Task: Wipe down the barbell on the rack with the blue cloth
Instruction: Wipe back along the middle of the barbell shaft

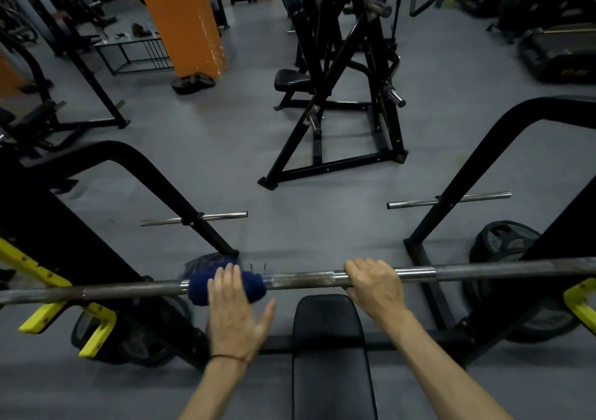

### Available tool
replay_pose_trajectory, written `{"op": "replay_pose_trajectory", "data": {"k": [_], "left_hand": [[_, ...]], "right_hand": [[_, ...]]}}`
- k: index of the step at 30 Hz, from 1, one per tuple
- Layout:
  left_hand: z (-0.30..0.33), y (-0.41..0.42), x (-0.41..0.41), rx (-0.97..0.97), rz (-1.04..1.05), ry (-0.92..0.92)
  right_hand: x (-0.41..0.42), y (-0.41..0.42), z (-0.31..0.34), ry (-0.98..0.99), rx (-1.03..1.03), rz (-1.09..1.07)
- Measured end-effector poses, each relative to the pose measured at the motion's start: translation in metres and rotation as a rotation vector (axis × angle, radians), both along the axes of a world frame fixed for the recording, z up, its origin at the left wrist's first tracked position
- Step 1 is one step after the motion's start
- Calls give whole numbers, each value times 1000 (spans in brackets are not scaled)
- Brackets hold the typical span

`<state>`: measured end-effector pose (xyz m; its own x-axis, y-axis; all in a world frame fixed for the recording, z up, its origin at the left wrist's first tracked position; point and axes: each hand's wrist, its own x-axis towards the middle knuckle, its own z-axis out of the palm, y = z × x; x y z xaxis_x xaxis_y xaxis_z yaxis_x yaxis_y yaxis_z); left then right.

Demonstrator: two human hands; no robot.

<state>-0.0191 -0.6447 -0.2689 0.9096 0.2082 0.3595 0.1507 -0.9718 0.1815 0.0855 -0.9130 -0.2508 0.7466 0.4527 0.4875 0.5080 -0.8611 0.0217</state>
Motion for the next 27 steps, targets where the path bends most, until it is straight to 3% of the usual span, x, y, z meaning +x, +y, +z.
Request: {"op": "replay_pose_trajectory", "data": {"k": [2,6,10,13,15,18,20,23,27], "left_hand": [[3,-62,17,-96,2,-20],[7,-163,21,-118,-360,-20],[6,-98,9,-24,-459,-59],[-2,-15,-5,40,-318,-63],[-3,26,-17,56,-226,-50],[-3,42,-20,41,-132,-66],[-3,16,-10,-15,-52,-88],[-3,-64,10,-87,-179,-84],[1,-145,15,-88,-413,-66]], "right_hand": [[0,2,-2,-22,1,-2],[3,-3,-8,-91,-10,30],[4,-4,-1,0,-54,43],[8,-3,15,194,-227,35],[17,0,36,403,-308,49],[40,4,61,1146,-246,31],[46,6,66,1370,-201,14],[41,9,64,1252,-194,-6],[21,-3,39,636,-307,34]]}}
